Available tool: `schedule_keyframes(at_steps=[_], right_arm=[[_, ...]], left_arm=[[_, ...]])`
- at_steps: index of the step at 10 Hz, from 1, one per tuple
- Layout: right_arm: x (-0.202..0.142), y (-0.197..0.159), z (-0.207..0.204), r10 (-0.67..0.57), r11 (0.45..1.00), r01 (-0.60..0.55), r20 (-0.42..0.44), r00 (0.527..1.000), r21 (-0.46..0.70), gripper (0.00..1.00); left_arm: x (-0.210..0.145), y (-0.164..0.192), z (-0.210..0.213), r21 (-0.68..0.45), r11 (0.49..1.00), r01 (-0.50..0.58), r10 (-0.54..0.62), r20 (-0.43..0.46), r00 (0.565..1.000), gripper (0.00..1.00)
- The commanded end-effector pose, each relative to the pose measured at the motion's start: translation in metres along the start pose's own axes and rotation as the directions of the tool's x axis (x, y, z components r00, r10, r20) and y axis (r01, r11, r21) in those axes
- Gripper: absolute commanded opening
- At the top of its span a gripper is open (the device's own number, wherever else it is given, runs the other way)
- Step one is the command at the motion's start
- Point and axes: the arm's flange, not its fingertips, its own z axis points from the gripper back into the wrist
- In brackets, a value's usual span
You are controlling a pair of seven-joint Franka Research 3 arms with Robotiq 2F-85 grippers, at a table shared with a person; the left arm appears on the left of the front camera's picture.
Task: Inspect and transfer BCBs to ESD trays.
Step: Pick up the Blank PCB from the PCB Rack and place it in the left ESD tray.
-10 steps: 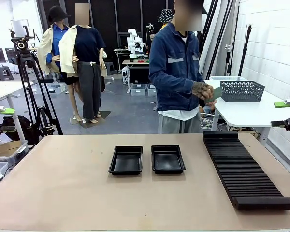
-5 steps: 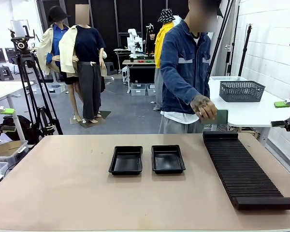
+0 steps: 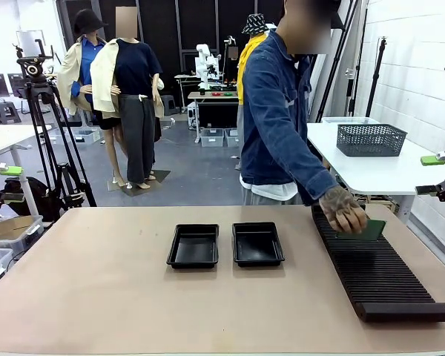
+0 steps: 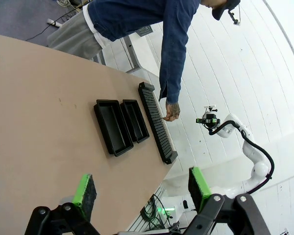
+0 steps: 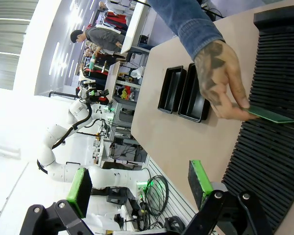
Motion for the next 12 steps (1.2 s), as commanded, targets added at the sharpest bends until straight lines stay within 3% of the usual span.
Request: schedule_keyframes(at_steps=[1, 12], right_arm=[[-0.0001, -0.0001, -0.0002, 0.0, 1.0, 0.0, -0.001, 1.0, 0.002, 1.0], [-0.0001, -0.0001, -0.0002, 0.0, 1.0, 0.0, -0.001, 1.0, 0.002, 1.0]], left_arm=[[0.0, -0.0004, 0.0018, 0.0, 1.0, 0.0, 0.0, 0.004, 1.0, 1.0], [0.0, -0.0004, 0.0018, 0.0, 1.0, 0.0, 0.0, 0.004, 1.0, 1.0]])
